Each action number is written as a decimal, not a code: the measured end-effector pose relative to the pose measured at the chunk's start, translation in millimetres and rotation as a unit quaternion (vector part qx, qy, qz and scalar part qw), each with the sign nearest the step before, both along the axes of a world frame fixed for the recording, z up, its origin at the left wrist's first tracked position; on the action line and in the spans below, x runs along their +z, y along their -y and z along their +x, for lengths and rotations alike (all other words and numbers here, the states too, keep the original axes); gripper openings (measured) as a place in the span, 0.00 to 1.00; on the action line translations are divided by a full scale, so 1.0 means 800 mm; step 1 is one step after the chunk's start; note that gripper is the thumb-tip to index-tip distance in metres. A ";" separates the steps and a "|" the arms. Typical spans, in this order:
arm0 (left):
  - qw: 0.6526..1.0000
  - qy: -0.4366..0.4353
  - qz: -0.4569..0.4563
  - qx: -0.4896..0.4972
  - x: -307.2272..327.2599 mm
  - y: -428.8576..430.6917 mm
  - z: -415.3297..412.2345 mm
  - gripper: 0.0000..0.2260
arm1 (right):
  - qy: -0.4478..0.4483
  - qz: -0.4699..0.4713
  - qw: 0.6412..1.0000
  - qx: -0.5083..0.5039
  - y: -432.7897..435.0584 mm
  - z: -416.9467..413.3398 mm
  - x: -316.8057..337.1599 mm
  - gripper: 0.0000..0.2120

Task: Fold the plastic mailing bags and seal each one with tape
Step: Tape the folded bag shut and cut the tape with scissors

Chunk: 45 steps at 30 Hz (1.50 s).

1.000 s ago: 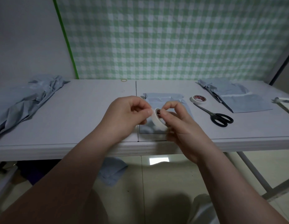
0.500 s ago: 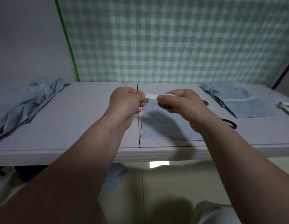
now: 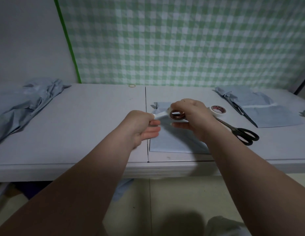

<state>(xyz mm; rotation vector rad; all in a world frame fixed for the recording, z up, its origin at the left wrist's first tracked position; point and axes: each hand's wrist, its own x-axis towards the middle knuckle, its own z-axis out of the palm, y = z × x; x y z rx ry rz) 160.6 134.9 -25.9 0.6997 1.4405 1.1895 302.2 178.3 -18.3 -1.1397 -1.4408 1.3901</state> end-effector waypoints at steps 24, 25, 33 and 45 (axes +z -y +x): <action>0.882 -0.465 0.073 0.003 -0.017 -0.033 -0.019 0.09 | 0.256 0.174 0.951 -0.013 -0.022 -0.005 -0.012 0.08; 0.879 -0.471 0.075 0.004 -0.020 -0.032 -0.018 0.09 | 0.267 0.183 0.946 -0.012 -0.021 -0.005 -0.013 0.08; 0.849 -0.520 0.092 0.002 -0.035 -0.030 -0.020 0.08 | 0.313 0.206 0.927 0.002 -0.024 -0.005 -0.023 0.09; 0.822 -0.563 0.081 0.002 -0.042 -0.038 -0.020 0.14 | 0.310 0.187 0.932 0.007 -0.028 -0.009 -0.029 0.11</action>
